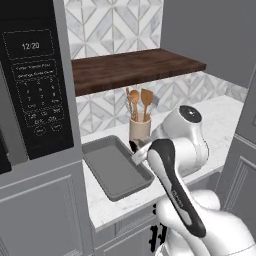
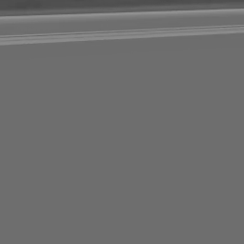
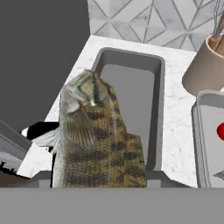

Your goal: Place one tomato and one fish in each tupperware on the nearby counter, to pack two identical lunches.

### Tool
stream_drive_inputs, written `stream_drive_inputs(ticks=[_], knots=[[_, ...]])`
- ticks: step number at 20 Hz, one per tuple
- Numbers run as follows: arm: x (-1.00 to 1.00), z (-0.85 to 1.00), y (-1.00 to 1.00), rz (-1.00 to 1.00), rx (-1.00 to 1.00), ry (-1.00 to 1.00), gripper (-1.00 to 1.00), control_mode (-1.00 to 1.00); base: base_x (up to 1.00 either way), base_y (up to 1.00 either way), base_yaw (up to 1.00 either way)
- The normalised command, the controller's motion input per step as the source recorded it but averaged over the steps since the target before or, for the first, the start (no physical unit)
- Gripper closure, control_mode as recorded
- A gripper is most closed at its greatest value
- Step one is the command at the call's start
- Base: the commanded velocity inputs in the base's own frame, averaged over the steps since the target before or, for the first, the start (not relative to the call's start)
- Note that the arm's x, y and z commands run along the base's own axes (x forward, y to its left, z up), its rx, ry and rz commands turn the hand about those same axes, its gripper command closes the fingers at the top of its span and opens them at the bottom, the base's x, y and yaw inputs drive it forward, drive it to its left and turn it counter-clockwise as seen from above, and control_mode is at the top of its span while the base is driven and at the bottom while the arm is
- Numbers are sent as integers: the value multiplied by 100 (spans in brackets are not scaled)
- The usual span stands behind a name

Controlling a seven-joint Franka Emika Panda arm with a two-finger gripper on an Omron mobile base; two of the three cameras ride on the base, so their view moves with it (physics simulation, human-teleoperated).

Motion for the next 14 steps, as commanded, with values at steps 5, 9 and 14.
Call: stream_drive_inputs(ticks=[5,9,14], knots=[[88,-55,27,13,-5,7,100,-100,0,0,0],[84,-47,10,8,-4,7,100,-100,0,0,0],[72,-51,42,4,-11,4,100,-100,0,0,0]])
